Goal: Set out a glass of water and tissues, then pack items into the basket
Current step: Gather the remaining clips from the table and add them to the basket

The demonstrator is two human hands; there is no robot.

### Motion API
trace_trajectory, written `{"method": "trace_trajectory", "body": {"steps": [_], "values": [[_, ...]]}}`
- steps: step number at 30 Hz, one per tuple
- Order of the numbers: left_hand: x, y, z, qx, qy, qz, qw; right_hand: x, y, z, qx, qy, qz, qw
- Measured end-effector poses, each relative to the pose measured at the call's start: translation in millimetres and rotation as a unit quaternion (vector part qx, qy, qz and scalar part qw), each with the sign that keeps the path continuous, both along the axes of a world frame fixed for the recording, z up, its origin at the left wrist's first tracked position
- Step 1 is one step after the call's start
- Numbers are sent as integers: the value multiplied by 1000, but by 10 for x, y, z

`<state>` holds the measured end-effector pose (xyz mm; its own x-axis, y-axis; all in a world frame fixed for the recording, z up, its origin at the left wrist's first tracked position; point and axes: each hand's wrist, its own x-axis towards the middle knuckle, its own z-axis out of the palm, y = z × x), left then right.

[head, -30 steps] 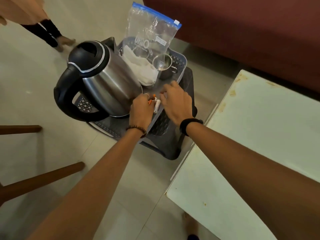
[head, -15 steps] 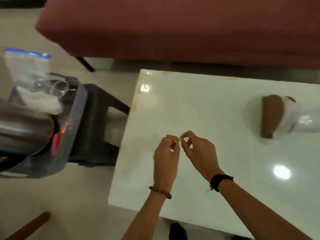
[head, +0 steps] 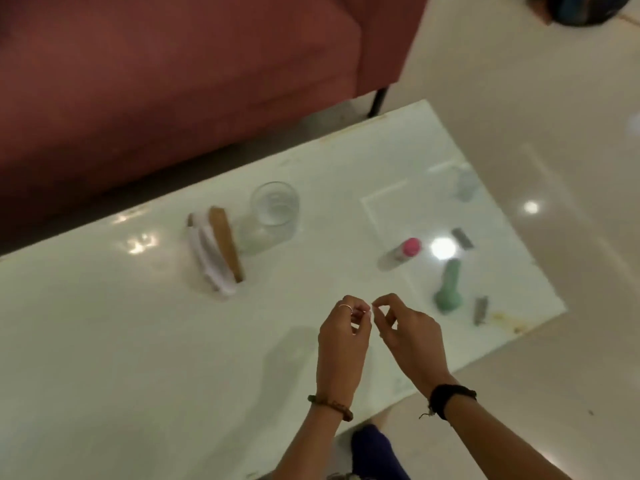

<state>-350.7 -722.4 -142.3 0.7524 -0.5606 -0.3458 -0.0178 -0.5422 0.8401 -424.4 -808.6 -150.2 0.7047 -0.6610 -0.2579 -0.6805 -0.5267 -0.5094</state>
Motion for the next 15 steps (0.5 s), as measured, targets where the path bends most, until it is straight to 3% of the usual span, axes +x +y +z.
{"method": "trace_trajectory", "body": {"steps": [3,6,11,15], "values": [[-240,-645,-8,4,-39,-98,994,-345,-543,-11,-12,-17,-66,998],[-342,-1188,-25,18,-139,-216,966,-583,-916,-80,-4,-13,-132,991],[-336,-2083,-203,42,-293,-396,869,-893,-1287,-301,33,-7,-233,972],[-268,-2609,-421,132,-357,-485,787,-1008,-1397,-447,55,31,-261,963]]}}
